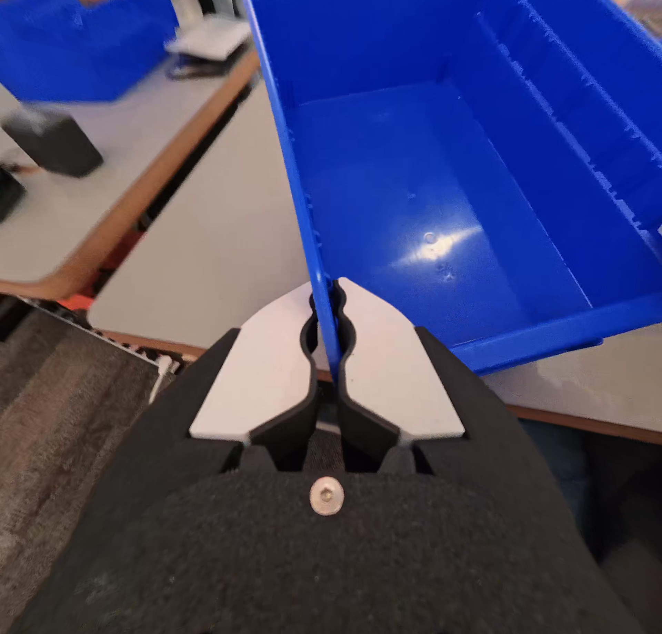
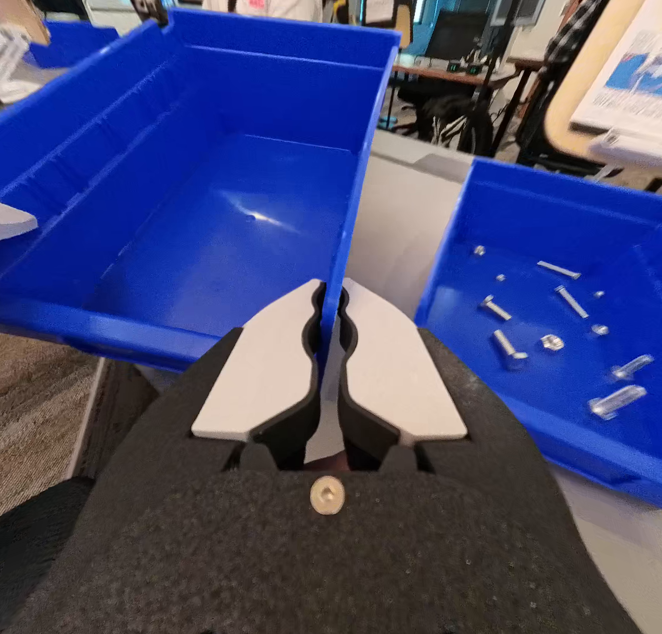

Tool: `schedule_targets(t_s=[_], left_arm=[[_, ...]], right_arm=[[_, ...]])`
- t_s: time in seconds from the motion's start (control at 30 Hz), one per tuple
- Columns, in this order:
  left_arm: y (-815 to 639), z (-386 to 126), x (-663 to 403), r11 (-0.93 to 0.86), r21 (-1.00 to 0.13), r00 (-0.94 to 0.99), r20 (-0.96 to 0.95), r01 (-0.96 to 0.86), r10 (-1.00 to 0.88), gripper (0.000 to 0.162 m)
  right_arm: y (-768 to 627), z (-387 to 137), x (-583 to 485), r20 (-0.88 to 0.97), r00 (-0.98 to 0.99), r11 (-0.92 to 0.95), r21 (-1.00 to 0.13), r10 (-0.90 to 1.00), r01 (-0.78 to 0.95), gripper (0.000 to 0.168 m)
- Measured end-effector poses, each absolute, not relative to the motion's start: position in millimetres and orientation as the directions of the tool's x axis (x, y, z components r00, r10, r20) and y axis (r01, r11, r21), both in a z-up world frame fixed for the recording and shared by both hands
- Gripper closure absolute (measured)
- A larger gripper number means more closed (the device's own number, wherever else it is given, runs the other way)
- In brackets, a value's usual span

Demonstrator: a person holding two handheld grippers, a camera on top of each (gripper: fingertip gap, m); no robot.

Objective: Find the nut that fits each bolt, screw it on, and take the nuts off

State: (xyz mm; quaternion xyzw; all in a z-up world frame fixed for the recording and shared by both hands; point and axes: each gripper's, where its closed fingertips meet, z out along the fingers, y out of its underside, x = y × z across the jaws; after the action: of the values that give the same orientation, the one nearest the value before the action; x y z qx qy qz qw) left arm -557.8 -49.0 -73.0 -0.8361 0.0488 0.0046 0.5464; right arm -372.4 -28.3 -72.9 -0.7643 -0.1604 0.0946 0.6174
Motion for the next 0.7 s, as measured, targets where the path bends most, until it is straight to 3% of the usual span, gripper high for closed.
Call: schedule_targets(t_s=[0.2,0.37,0.53,0.7], left_arm=[[-45.2,19.5,-468.4,-0.230,-0.962,0.979,-0.110,-0.149,-0.171,0.157],[-27.1,43.9,-319.1,-0.176,-0.969,0.921,-0.096,-0.173,-0.378,0.156],[-9.3,21.0,-144.1,-0.203,-0.951,0.814,-0.076,-0.233,-0.576,0.155],[-2.2,-32.4,-2.5,-0.295,-0.907,0.747,-0.032,-0.302,-0.664,0.156]], right_arm=[[-42.8,22.2,-283.0,0.107,0.955,-0.016,-0.993,0.277,0.116,0.162],[-60.7,61.4,-137.5,0.148,0.985,-0.006,-0.989,0.084,0.149,0.163],[-78.3,55.4,27.6,0.136,0.980,-0.082,-0.989,-0.147,0.124,0.164],[-83.9,-5.9,166.1,0.090,0.954,-0.248,-0.969,-0.287,0.016,0.165]])
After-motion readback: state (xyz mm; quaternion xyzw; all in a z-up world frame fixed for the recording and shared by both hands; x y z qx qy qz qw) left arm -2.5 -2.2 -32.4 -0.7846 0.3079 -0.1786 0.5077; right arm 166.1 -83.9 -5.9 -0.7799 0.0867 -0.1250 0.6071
